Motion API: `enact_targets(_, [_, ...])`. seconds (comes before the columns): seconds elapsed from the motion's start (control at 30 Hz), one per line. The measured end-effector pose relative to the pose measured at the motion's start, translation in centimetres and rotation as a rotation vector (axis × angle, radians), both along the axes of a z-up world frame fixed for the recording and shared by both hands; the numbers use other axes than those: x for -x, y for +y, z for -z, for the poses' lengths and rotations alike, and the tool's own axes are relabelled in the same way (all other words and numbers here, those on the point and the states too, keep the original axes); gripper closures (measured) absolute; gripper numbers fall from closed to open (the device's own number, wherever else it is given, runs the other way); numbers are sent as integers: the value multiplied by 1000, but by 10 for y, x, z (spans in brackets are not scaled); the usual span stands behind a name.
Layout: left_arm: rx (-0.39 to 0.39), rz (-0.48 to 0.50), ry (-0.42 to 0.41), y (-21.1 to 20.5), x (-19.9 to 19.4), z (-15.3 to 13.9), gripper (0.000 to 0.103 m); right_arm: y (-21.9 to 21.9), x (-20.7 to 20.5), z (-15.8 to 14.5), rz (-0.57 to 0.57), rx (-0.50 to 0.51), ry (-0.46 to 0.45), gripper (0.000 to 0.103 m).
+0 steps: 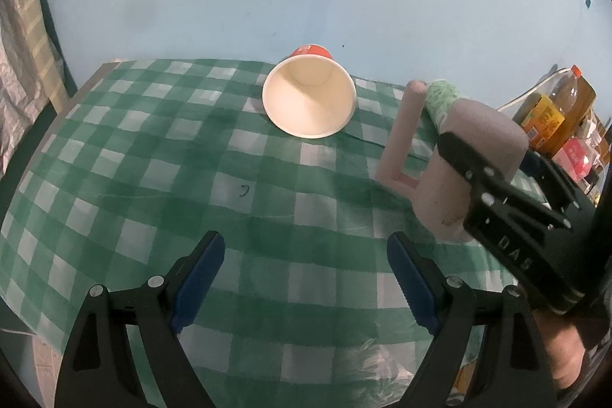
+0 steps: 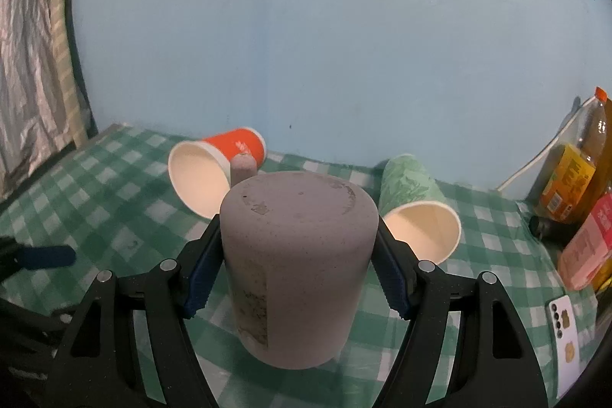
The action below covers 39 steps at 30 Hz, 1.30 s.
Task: Flip cup upside down
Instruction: 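Lower the pink mug upside down onto the table with the right tool, then open the right tool and withdraw it from the inverted pink mug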
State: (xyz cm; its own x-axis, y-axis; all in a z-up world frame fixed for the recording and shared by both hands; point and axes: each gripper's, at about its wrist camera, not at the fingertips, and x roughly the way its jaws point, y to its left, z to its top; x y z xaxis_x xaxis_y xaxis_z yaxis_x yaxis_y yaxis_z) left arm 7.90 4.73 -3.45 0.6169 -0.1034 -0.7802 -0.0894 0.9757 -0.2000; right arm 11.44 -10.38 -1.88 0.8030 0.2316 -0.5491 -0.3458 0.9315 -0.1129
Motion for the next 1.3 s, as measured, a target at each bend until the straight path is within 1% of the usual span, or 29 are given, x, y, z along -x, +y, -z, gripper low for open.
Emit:
enact_targets(0.2, [6, -5, 3, 3, 1, 3, 15, -2, 9, 13, -15, 9, 12, 30])
enact_targets(0.33, [3, -5, -1, 4, 3, 4, 15, -8, 15, 23, -14, -14, 49, 30])
enact_targets(0.37, [2, -4, -2, 3, 3, 4, 15, -8, 16, 24, -11, -20, 45, 30])
enact_targets(0.47, [-3, -4, -12, 3, 6, 4, 15, -12, 18, 24, -3, -40, 51, 30])
enact_targets(0.57, [-7, -10, -40, 3, 12, 1, 15, -16, 21, 21, 1, -61, 54, 30])
enact_targets(0.63, [-8, -17, -68, 2, 16, -2, 14, -19, 25, 16, 7, -79, 49, 27])
enact_targets(0.7, [-12, -28, -102, 2, 22, -6, 9, -23, 31, 9, 18, -87, 33, 20])
enact_targets(0.73, [-20, -36, -125, 0, 25, -9, 9, -24, 34, 7, 20, -85, 24, 15])
enact_targets(0.77, [-28, -39, -141, -1, 27, -11, 8, -27, 38, 3, 26, -82, 10, 14])
enact_targets(0.87, [-68, -26, -195, -8, 35, -19, 6, -36, 48, -7, 49, -95, -8, 13])
enact_targets(0.93, [-90, -30, -234, -11, 42, -24, 3, -45, 55, -13, 72, -104, -14, 12])
enact_targets(0.97, [-93, -32, -256, -13, 45, -28, 1, -48, 58, -15, 78, -103, -15, 12])
enact_targets(1.07, [-80, -29, -318, -18, 54, -38, 1, -60, 68, -22, 104, -109, -13, 11])
enact_targets(1.3, [-104, 13, -389, -33, 68, -49, 1, -77, 85, -30, 136, -136, -2, 10])
